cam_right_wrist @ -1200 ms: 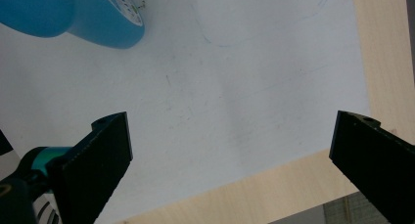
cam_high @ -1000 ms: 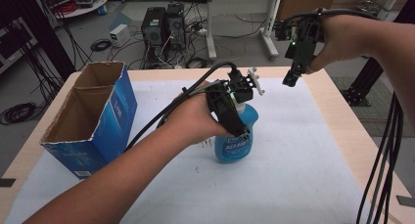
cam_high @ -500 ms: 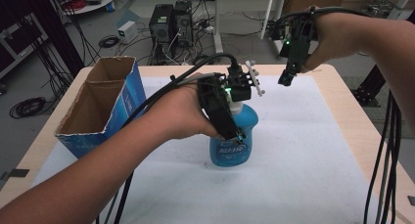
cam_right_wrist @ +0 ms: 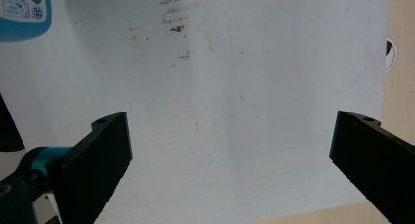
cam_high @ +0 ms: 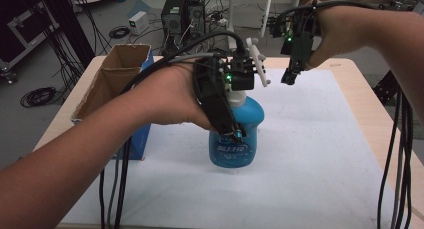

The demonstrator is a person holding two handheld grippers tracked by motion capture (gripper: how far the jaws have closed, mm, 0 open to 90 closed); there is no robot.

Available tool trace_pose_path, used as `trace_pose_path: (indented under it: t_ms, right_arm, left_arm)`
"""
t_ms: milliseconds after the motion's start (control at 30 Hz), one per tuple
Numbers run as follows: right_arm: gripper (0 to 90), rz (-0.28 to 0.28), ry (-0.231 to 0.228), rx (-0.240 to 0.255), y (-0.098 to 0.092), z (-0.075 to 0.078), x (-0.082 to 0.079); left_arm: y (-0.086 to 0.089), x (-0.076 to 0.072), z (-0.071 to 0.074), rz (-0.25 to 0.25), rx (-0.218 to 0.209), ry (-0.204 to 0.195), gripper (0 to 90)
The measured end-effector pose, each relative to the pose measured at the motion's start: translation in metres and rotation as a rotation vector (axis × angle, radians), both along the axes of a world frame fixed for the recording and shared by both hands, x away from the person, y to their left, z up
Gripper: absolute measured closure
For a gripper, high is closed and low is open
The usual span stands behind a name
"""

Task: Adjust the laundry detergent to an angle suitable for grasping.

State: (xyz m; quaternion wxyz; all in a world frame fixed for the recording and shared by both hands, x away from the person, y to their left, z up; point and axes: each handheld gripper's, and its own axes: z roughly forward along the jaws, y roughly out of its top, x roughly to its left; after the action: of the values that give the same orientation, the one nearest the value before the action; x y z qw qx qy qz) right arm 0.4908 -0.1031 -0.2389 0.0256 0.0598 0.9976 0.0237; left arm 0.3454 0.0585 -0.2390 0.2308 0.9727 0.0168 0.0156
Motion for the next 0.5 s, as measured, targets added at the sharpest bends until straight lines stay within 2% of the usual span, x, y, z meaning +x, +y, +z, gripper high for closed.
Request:
trace_pose_path:
  t_ms: [33, 200, 333, 500]
  right_arm:
    - [1.1, 0.004, 0.001, -0.006, 0.004, -0.001, -0.003]
    - [1.1, 0.009, 0.001, -0.007, 0.009, -0.002, -0.005]
    - [1.1, 0.012, -0.002, -0.010, 0.009, -0.002, -0.005]
    - [1.1, 0.005, -0.001, -0.007, 0.009, -0.004, -0.006]
  left_arm:
    - [0.008, -0.001, 0.003, 0.006, -0.013, 0.004, 39.0]
    - [0.016, -0.002, 0.005, 0.008, -0.019, 0.001, 39.0]
    - [0.021, -0.004, 0.005, -0.015, -0.022, 0.001, 39.0]
    - [0.025, -0.004, -0.003, -0.065, 0.006, -0.001, 39.0]
